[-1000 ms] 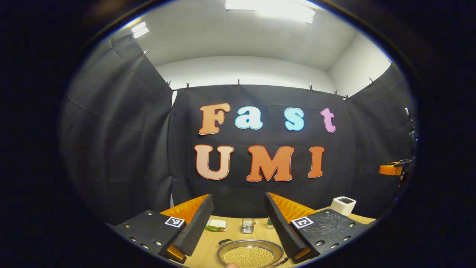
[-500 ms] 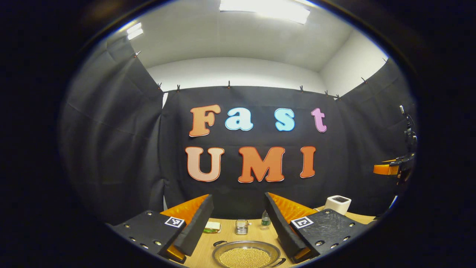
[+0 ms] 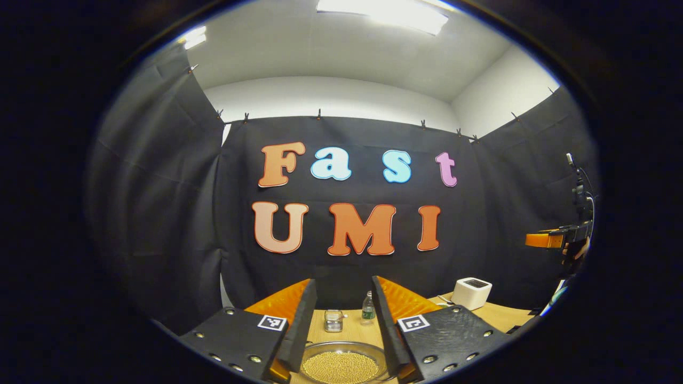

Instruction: First push the handle of the pot to place it horizontally, then grasp the pot with both hands and set it on the induction cooktop.

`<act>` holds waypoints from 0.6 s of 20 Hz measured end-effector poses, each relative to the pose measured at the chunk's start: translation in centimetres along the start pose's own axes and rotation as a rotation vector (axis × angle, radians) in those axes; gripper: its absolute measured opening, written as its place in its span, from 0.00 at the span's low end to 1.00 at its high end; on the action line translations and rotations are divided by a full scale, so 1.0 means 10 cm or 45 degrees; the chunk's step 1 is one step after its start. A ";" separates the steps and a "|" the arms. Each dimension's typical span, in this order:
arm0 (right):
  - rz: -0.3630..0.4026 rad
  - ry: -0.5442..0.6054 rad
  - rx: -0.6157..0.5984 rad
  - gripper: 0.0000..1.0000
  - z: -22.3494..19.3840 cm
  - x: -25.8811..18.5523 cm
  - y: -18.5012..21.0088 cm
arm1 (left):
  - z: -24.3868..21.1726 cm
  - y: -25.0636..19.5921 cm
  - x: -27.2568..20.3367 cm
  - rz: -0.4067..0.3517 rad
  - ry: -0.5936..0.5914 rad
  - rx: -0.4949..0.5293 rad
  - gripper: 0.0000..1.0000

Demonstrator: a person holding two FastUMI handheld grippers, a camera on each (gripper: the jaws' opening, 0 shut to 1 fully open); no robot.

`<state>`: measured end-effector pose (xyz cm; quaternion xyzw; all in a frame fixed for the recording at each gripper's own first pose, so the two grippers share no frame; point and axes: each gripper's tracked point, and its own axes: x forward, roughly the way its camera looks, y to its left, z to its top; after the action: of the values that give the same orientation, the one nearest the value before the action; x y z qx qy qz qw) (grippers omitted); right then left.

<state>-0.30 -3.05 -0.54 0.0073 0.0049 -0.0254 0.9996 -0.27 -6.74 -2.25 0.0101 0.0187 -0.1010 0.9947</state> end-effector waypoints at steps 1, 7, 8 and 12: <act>-0.002 0.002 0.000 0.93 -0.01 0.00 -0.01 | 0.00 -0.04 0.00 -0.010 0.002 0.006 0.57; -0.015 -0.009 0.010 0.93 0.00 0.01 0.00 | -0.23 -0.19 0.02 -0.099 0.071 -0.001 0.33; -0.030 -0.018 0.007 0.93 0.01 0.02 -0.02 | -0.28 -0.23 0.02 -0.124 0.097 -0.023 0.33; -0.060 -0.038 -0.007 0.93 0.02 0.02 -0.04 | -0.54 -0.31 0.01 -0.166 0.178 -0.057 0.18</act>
<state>-0.14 -3.49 -0.30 0.0043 -0.0097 -0.0491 0.9987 -1.00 -9.62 -7.73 -0.0064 0.0909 -0.1639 0.9823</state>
